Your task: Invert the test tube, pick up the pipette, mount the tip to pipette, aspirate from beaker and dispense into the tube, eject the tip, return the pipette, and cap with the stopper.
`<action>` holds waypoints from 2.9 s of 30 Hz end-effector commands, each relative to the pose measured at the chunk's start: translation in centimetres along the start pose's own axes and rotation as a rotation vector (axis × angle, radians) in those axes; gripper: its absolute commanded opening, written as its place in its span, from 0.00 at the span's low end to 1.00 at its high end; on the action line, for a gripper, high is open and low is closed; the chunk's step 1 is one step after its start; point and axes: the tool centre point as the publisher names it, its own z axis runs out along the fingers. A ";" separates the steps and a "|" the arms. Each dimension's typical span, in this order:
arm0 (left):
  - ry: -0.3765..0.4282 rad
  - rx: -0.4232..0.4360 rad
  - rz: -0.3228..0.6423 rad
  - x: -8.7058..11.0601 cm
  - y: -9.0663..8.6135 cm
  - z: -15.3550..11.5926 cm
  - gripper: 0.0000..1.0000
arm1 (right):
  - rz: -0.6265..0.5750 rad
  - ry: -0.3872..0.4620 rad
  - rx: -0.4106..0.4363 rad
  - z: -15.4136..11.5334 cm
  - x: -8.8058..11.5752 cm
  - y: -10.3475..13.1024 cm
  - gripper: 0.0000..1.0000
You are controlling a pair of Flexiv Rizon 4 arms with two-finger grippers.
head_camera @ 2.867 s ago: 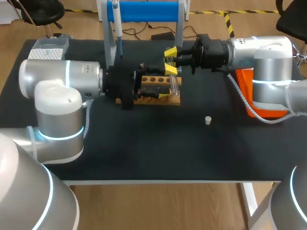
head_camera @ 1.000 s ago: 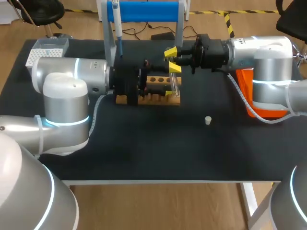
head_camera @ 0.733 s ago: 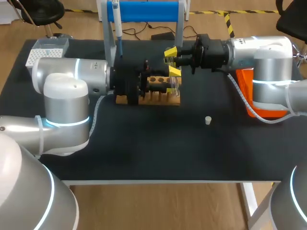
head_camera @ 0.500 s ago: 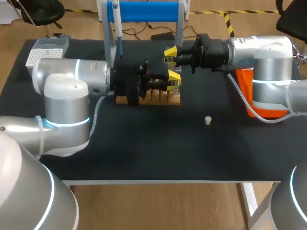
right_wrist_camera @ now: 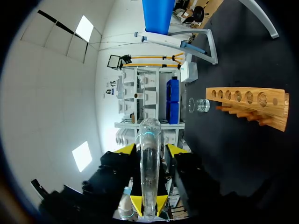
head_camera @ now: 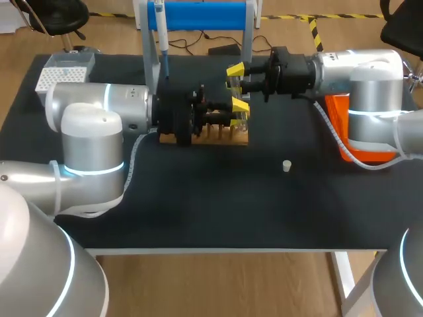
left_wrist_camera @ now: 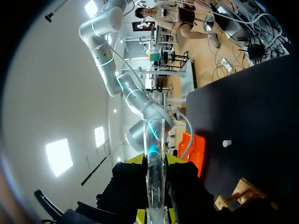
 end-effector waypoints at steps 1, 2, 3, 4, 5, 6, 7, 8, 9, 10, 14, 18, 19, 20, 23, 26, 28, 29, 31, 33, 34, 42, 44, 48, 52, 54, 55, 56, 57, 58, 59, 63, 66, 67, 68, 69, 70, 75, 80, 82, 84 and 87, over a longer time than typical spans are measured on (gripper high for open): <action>-0.001 -0.004 0.002 0.0 0.0 0.1 0.00 | -0.001 -0.001 0.001 -0.1 0.0 0.0 1.00; -0.001 -0.004 0.002 0.0 0.0 0.1 0.00 | -0.001 -0.001 0.001 -0.1 0.0 0.0 1.00; -0.001 -0.004 0.002 0.0 0.0 0.1 0.00 | -0.001 -0.001 0.001 -0.1 0.0 0.0 1.00; -0.001 -0.004 0.002 0.0 0.0 0.1 0.00 | -0.001 -0.001 0.001 -0.1 0.0 0.0 1.00; -0.001 -0.004 0.002 0.0 0.0 0.1 0.00 | -0.001 -0.001 0.001 -0.1 0.0 0.0 1.00; -0.001 -0.004 0.002 0.0 0.0 0.1 0.00 | -0.001 -0.001 0.001 -0.1 0.0 0.0 1.00; -0.001 -0.004 0.002 0.0 0.0 0.1 0.00 | -0.001 -0.001 0.001 -0.1 0.0 0.0 1.00; -0.001 -0.004 0.002 0.0 0.0 0.1 0.00 | -0.001 -0.001 0.001 -0.1 0.0 0.0 1.00; -0.001 -0.004 0.002 0.0 0.0 0.1 0.00 | -0.001 -0.001 0.001 -0.1 0.0 0.0 1.00; -0.001 -0.004 0.002 0.0 0.0 0.1 0.00 | -0.001 -0.001 0.001 -0.1 0.0 0.0 1.00; -0.001 -0.004 0.002 0.0 0.0 0.1 0.00 | -0.197 -0.028 -0.020 -0.3 0.1 0.1 1.00; -0.001 -0.004 0.002 0.0 0.0 0.1 0.00 | -0.470 -0.040 -0.011 -1.5 0.2 0.6 1.00; -0.001 -0.004 0.002 0.0 0.0 0.1 0.00 | -0.544 -0.052 -0.005 -1.9 0.2 0.8 1.00; -0.001 -0.004 0.002 0.0 0.0 0.1 0.00 | -0.614 -0.057 0.002 -2.3 0.2 1.0 1.00; -0.001 -0.004 0.002 0.0 0.0 0.1 0.00 | -0.850 -0.088 0.033 -3.3 0.3 1.3 1.00; -0.001 -0.004 0.002 0.0 0.0 0.1 0.00 | -1.172 -0.165 0.019 -4.5 0.1 1.7 1.00; -0.001 -0.004 0.002 0.0 0.0 0.1 0.00 | -1.172 -0.165 0.019 -4.5 0.1 1.7 1.00; -0.001 -0.004 0.002 0.0 0.0 0.1 0.00 | -1.172 -0.165 0.019 -4.5 0.1 1.7 1.00; -0.001 -0.004 0.002 0.0 0.0 0.1 0.00 | -1.172 -0.165 0.019 -4.5 0.1 1.7 1.00; -0.001 -0.004 0.002 0.0 0.0 0.1 0.00 | -1.172 -0.165 0.019 -4.5 0.1 1.7 1.00; -0.001 -0.004 0.002 0.0 0.0 0.1 0.00 | -1.172 -0.165 0.019 -4.5 0.1 1.7 1.00; -0.001 -0.004 0.002 0.0 0.0 0.1 0.00 | -1.222 -0.219 0.027 -4.8 -1.0 2.0 1.00; -0.001 -0.004 0.002 0.0 0.0 0.1 0.00 | -1.311 -0.282 0.073 -5.0 -1.8 2.4 1.00; -0.001 -0.004 0.002 0.0 0.0 0.1 0.00 | -1.437 -0.471 0.115 -6.4 -2.4 2.7 1.00; -0.001 -0.004 0.002 0.0 0.0 0.1 0.00 | -1.509 -0.567 0.086 -7.4 -2.5 2.4 1.00; -0.001 -0.004 0.002 0.0 0.0 0.1 0.00 | -1.551 -0.593 0.075 -7.5 -2.5 2.0 1.00; -0.001 -0.004 0.002 0.0 0.0 0.1 0.00 | -1.567 -0.618 0.074 -7.5 -2.6 1.7 1.00; -0.001 -0.004 0.002 0.0 0.0 0.1 0.00 | -1.583 -0.632 0.069 -7.5 -2.7 1.5 1.00; -0.001 -0.004 0.002 0.0 0.0 0.1 0.00 | -1.591 -0.649 0.064 -7.5 -2.9 1.1 1.00; -0.001 -0.004 0.002 0.0 0.0 0.1 0.00 | -1.595 -0.672 0.059 -7.5 -3.2 0.9 1.00; -0.001 -0.004 0.002 0.0 0.0 0.1 0.00 | -1.598 -0.690 0.056 -7.5 -3.4 0.6 1.00; -0.001 -0.004 0.002 0.0 0.0 0.1 0.00 | -1.604 -0.752 0.027 -7.1 -4.7 -0.5 1.00; -0.001 -0.004 0.002 0.0 0.0 0.1 0.00 | -1.592 -0.780 -0.001 -6.9 -5.5 -0.7 1.00; -0.001 -0.004 0.002 0.0 0.0 0.1 0.00 | -1.583 -0.788 -0.006 -6.9 -5.9 -0.7 1.00; -0.001 -0.004 0.002 0.0 0.0 0.1 0.00 | -1.570 -0.788 -0.008 -6.9 -6.1 -0.8 1.00; -0.001 -0.004 0.002 0.0 0.0 0.1 0.00 | -1.566 -0.799 -0.015 -6.8 -6.4 -0.9 1.00; -0.001 -0.004 0.002 0.0 0.0 0.1 0.00 | -1.567 -0.811 -0.016 -6.8 -6.6 -0.9 1.00; -0.001 -0.004 0.002 0.0 0.0 0.1 0.00 | -1.508 -0.821 -0.018 -6.6 -7.9 -0.8 1.00; -0.001 -0.004 0.002 0.0 0.0 0.1 0.00 | -1.479 -0.820 -0.019 -6.5 -8.6 -0.5 1.00; -0.001 -0.004 0.002 0.0 0.0 0.1 0.00 | -1.451 -0.808 -0.015 -6.4 -9.1 -0.4 1.00; -0.001 -0.004 0.002 0.0 0.0 0.1 0.00 | -1.450 -0.801 -0.005 -6.3 -9.4 -0.4 1.00; -0.001 -0.004 0.002 0.0 0.0 0.1 0.00 | -1.450 -0.788 0.014 -6.0 -10.0 -0.5 1.00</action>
